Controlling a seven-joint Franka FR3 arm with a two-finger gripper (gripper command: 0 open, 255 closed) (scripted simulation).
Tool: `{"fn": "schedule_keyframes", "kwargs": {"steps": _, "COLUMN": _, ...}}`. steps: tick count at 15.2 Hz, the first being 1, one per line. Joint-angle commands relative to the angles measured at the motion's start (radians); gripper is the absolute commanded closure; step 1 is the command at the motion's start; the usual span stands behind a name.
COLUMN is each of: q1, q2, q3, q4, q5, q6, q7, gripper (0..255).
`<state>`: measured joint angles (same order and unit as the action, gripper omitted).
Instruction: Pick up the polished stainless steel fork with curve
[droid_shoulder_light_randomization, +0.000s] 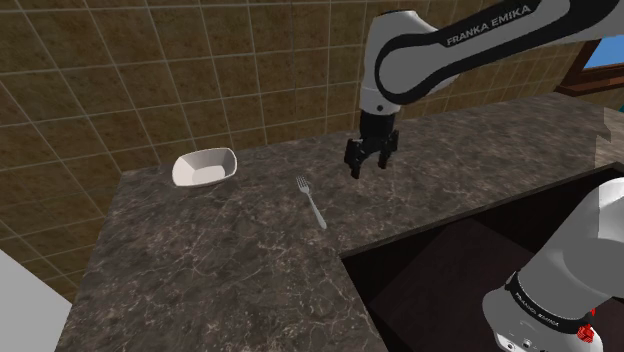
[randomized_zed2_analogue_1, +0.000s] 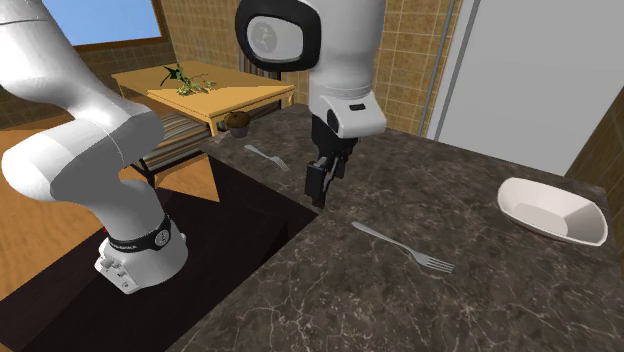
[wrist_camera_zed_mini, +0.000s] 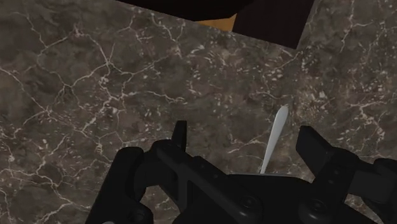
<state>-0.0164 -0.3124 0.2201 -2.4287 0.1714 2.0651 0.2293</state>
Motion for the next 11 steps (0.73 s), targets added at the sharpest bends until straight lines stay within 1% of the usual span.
{"fn": "schedule_keyframes", "kwargs": {"steps": 1, "q1": -0.006, "q2": 0.085, "q3": 0.023, "q4": 0.03, "q5": -0.017, "q6": 0.072, "q7": 0.048, "gripper": 0}}
{"fn": "schedule_keyframes", "kwargs": {"steps": 6, "q1": -0.012, "q2": 0.278, "q3": 0.06, "q4": 0.133, "q5": -0.096, "q6": 0.196, "q7": 0.184, "gripper": 0}}
{"fn": "schedule_keyframes", "kwargs": {"steps": 11, "q1": 0.004, "q2": 0.474, "q3": 0.059, "q4": 0.271, "q5": -0.208, "q6": 0.278, "q7": 0.33, "gripper": 0}}
